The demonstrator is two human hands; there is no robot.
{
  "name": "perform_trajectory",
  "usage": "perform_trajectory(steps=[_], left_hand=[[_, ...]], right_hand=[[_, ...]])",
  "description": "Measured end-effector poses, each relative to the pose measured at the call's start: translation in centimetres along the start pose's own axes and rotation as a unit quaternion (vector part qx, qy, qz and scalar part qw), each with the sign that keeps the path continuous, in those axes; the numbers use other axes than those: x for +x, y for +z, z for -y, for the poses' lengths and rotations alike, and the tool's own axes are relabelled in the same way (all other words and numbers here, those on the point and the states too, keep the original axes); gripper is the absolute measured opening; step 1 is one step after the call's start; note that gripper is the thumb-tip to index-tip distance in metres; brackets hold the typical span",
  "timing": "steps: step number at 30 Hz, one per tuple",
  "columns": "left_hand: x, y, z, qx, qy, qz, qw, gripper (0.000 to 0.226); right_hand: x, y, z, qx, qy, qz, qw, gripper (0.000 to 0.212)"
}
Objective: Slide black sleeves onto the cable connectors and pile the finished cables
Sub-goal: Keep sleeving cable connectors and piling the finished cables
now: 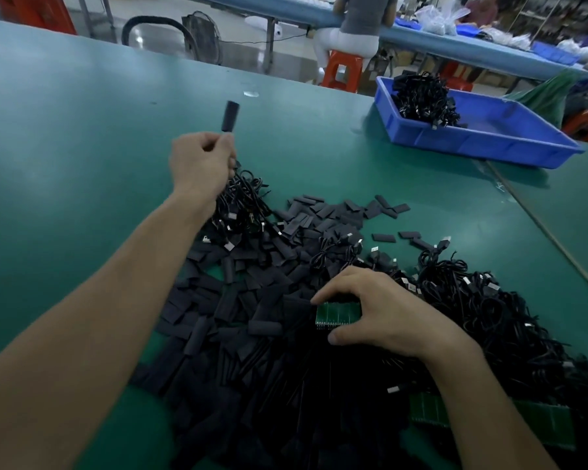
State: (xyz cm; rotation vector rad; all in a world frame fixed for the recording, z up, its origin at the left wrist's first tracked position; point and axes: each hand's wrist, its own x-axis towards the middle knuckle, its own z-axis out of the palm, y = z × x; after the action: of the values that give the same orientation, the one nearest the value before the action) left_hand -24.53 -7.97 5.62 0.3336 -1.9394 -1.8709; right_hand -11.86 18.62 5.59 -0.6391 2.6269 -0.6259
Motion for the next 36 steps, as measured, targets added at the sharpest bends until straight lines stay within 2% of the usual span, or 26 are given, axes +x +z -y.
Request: perform_trajectory(steps=[2,4,7,10,13,16,19,20,22,23,25,27,30,34,36], left_hand=[[2.1,0.1,-0.2,0.032,-0.016,-0.017,0.999,0.025],[3.6,0.2,0.0,0.127,-0.038,0.000,0.991,0.022],[3.9,0.5,1.1,0.282,-0.068,0.046,0.956,0.015],[3.3,1.2,2.4,0.331,-0.073,0.043,0.940,0.028],[3.2,1.8,3.2,0.329,-0.069,0.028,0.941,0.033],[2.3,2.2,3.1,0.315,-0.002,-0.002,0.949,0.030],[-1.2,2.6,2.0,0.299,0.129,-0.053,0.944,0.029],[-2.7,2.8,1.5,0.275,0.184,-0.047,0.943,0.025],[-6.0,3.3,0.7,0.193,0.266,0.046,0.943,0.014],[-7.6,3.7,0.5,0.152,0.268,0.117,0.944,0.009],[-10.2,4.4,0.6,0.095,0.215,0.239,0.942,0.005],[-11.9,5.1,1.2,0.031,0.138,0.300,0.944,0.008],[-13.2,5.6,2.0,-0.067,0.053,0.318,0.944,0.013],[-13.8,5.4,2.7,-0.144,-0.019,0.301,0.942,0.015],[-13.8,5.3,2.8,-0.165,-0.049,0.312,0.934,0.010]], right_hand=[[-0.1,0.2,0.1,0.024,-0.008,-0.024,0.999,0.030],[-0.1,0.2,-0.2,0.051,-0.013,-0.060,0.997,0.020],[0.0,0.2,-0.4,0.092,-0.026,-0.125,0.987,0.014],[0.3,0.4,-0.5,0.129,-0.043,-0.205,0.969,0.015],[0.9,0.8,-0.6,0.170,-0.059,-0.274,0.945,0.017],[1.7,1.0,-0.6,0.238,-0.043,-0.306,0.921,0.019],[2.2,1.2,-0.9,0.308,-0.024,-0.320,0.896,0.018],[2.4,1.2,-0.9,0.335,-0.021,-0.317,0.887,0.017],[2.6,1.1,-1.0,0.380,-0.019,-0.310,0.871,0.013],[2.7,1.0,-1.1,0.397,-0.016,-0.309,0.864,0.012],[2.7,0.8,-1.1,0.427,-0.011,-0.304,0.852,0.011],[2.6,0.7,-1.2,0.454,-0.015,-0.293,0.841,0.009],[2.5,0.7,-1.3,0.492,-0.011,-0.271,0.827,0.008],[2.7,1.2,-1.1,0.523,-0.005,-0.251,0.815,0.003],[2.7,1.1,-1.1,0.532,-0.008,-0.244,0.811,0.014]])
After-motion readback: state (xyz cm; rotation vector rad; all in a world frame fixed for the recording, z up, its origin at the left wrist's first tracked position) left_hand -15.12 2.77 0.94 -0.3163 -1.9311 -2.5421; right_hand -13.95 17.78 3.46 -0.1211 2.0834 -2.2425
